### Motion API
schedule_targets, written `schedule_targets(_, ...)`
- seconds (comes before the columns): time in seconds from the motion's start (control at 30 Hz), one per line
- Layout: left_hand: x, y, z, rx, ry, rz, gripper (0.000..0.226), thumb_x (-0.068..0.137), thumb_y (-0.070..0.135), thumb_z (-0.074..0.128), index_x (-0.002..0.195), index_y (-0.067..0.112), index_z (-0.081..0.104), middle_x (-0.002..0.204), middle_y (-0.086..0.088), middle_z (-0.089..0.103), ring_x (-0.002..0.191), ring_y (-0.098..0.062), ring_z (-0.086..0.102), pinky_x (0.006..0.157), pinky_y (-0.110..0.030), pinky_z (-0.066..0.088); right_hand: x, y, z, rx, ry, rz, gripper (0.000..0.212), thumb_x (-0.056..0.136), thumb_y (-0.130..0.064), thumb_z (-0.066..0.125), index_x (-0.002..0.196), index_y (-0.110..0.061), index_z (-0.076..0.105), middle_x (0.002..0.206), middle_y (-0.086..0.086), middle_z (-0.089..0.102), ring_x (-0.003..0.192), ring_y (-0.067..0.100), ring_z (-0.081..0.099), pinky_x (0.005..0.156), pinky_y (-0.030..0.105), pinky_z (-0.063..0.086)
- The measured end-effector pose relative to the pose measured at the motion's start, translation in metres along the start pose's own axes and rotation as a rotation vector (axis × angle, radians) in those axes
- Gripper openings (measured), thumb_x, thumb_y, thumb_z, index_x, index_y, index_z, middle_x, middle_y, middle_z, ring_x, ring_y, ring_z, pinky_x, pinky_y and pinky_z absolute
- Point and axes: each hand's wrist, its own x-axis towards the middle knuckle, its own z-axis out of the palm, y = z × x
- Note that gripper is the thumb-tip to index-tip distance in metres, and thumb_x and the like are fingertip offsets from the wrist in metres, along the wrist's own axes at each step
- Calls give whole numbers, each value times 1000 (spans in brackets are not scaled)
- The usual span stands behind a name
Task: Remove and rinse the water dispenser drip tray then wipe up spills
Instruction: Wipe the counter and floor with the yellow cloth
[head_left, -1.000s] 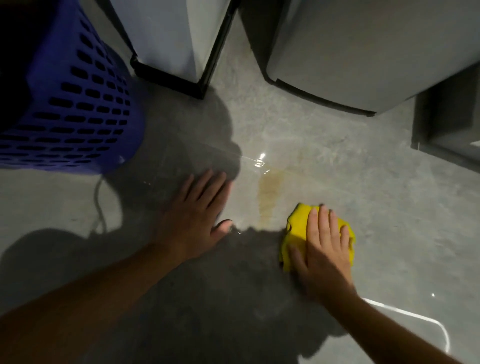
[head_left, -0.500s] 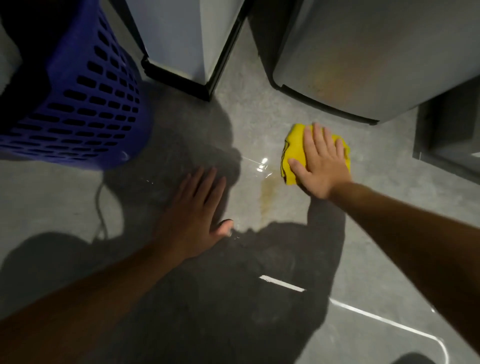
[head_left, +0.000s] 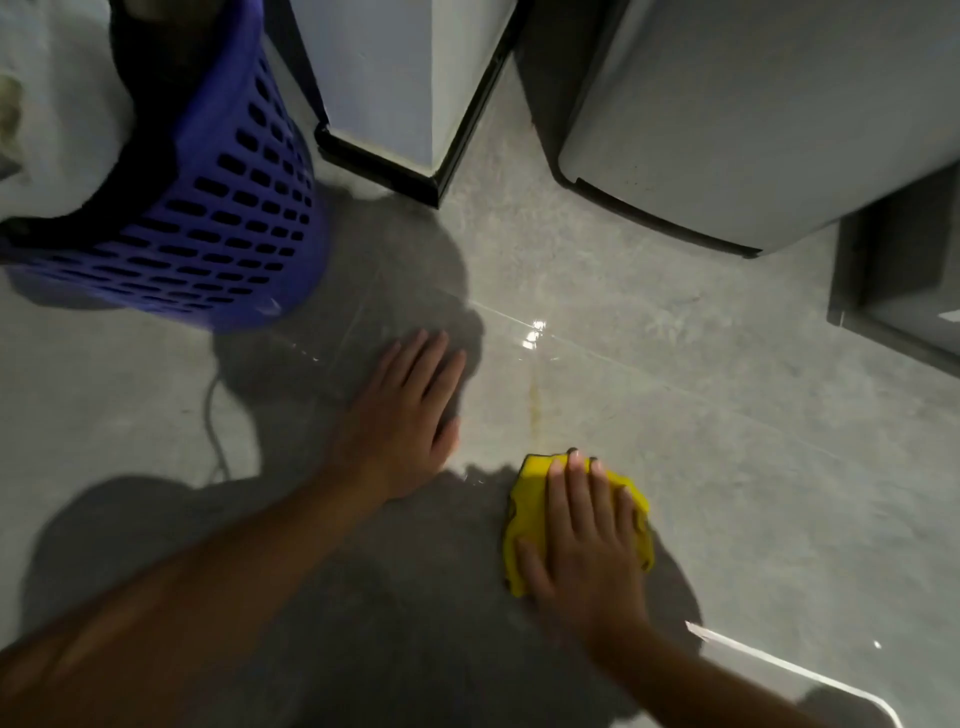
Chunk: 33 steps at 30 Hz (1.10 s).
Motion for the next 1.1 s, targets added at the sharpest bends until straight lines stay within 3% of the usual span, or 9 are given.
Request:
schedule_targets(0.17,-2,0,-3,-84,21,-20,64,95,31,53,152,2,49,161,-23,44,150,-41,38,125,-54,26,51,-69,-12,117,57,306,79,100,-54,44,160,-5,28,167,22,27,153,44,25,122,63,16)
schedule_targets(0.27,-3,-1,-6,-205,89,-70,52,99,23,51,144,-3,56,153,-25,52,142,-43,48,122,-55,33,103,-67,-38,237,2,475,81,104,-57,34,165,-10,8,173,17,8,158,38,8,124,60,5)
schedule_targets(0.33,-3,2,-13,-289,158,-108,47,102,23,50,141,-1,59,145,-22,58,132,-42,55,116,-51,40,111,-52,-46,294,-14,415,80,105,-55,32,165,-14,-2,174,12,-4,159,34,-4,126,55,-2)
schedule_targets(0.47,5,49,-23,-293,136,83,40,100,26,54,133,10,68,129,-13,68,112,-37,63,98,-44,50,74,6,-80,597,85,207,76,100,-37,54,163,-15,18,172,7,19,158,23,16,126,34,14)
schedule_targets(0.57,12,86,-18,-173,-9,120,45,97,40,55,128,12,71,118,-12,72,99,-38,67,81,-45,52,37,67,-89,443,111,215,77,101,-52,45,164,-16,20,173,6,16,159,19,11,128,40,16)
schedule_targets(0.67,26,81,-19,-18,-57,-49,50,95,54,51,120,14,70,111,-14,69,94,-38,64,76,-46,44,10,126,-83,171,-90,353,109,85,-89,27,165,-22,-4,173,3,-11,160,24,-7,129,47,7)
schedule_targets(0.8,62,47,-20,107,-114,-208,59,89,64,45,114,13,61,114,-20,63,100,-40,60,82,-49,43,-5,154,-58,-9,-164,391,116,78,-98,12,159,-25,-27,169,9,-26,155,30,-24,127,57,4)
schedule_targets(0.9,98,31,-12,89,-137,-204,77,94,63,44,142,2,50,140,-29,53,122,-47,54,100,-56,42,-1,151,-46,0,-144,428,112,81,-96,9,157,-24,-31,168,10,-28,154,31,-29,126,60,0)
schedule_targets(1.1,158,72,8,114,-206,111,84,103,58,34,163,0,20,170,-32,15,158,-50,12,128,-60,10,0,156,-41,-34,-160,426,113,78,-96,0,155,-21,-33,166,13,-31,153,34,-28,125,61,0)
